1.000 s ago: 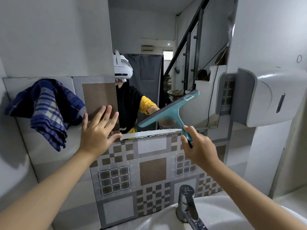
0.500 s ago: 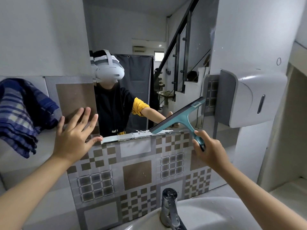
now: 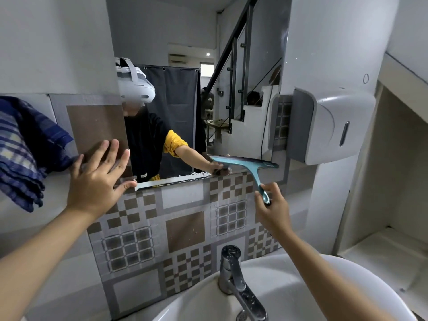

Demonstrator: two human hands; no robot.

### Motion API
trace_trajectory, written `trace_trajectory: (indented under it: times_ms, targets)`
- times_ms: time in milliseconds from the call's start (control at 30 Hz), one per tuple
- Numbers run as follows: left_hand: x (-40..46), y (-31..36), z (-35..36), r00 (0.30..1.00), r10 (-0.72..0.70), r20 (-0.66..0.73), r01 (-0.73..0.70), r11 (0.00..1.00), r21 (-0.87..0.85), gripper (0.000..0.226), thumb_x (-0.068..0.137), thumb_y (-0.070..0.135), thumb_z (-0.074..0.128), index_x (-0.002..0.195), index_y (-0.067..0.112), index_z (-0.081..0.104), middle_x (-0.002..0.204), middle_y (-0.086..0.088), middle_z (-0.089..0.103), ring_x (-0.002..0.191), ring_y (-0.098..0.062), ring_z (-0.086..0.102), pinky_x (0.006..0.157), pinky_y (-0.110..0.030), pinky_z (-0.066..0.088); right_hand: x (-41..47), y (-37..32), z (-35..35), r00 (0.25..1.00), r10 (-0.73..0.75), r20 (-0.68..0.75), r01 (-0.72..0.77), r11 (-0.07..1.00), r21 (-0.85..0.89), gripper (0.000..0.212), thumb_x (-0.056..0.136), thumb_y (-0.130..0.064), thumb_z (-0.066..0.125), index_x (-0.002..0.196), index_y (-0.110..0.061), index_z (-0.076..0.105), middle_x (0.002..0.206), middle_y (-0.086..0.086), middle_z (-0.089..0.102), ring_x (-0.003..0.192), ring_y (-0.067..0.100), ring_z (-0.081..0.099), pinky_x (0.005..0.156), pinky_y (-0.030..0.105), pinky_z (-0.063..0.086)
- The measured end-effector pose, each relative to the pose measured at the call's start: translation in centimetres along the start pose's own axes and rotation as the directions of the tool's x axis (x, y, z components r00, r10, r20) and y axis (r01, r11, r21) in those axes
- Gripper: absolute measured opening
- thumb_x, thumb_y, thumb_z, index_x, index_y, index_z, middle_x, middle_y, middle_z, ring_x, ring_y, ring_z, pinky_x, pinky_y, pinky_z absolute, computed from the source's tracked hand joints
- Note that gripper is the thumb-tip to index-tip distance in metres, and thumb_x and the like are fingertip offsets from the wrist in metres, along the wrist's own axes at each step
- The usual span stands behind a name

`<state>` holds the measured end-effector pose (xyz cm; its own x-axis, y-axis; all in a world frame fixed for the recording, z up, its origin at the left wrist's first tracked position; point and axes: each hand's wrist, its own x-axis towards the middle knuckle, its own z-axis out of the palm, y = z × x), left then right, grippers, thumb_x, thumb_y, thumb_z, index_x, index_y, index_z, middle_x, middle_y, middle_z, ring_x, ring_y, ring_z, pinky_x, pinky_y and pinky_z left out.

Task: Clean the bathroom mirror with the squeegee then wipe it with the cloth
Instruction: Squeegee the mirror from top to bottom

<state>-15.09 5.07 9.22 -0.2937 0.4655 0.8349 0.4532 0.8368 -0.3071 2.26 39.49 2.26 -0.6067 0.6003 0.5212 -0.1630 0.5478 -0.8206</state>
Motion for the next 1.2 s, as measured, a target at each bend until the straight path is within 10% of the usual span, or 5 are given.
trace_trajectory:
  times_ms: [500, 1200]
  targets:
    - [-0.2, -0.1, 0.1, 1.0, 0.008, 0.004, -0.008, 0.997, -0.078, 0.068, 0.082, 0.054, 0.046, 0.138, 0.016, 0.039, 0.149, -0.01, 0.03, 0.139, -0.026, 0.022, 0.103, -0.057, 0.021, -3.6, -6.5, 5.5, 0.874, 0.485, -0.005, -0.446, 0.809, 0.383, 0.01, 0.096, -0.024, 0.048, 0.095, -0.014, 0.047, 0.067, 0.004, 0.048, 0.047, 0.013, 0.038, 0.043, 0.028, 0.034]
    - [0.3, -0.5, -0.4, 0.999, 0.036, 0.032, -0.034, 0.998, -0.047, 0.072, 0.074, 0.045, 0.068, 0.135, 0.018, 0.043, 0.146, -0.009, 0.036, 0.135, -0.027, 0.032, 0.095, -0.057, 0.034, -10.3, -11.4, 14.0, 0.929, 0.37, 0.016, -0.349, 0.859, 0.374, 0.007, 0.094, -0.023, 0.049, 0.088, -0.025, 0.046, 0.077, 0.006, 0.057, 0.056, 0.014, 0.049, 0.049, 0.027, 0.039]
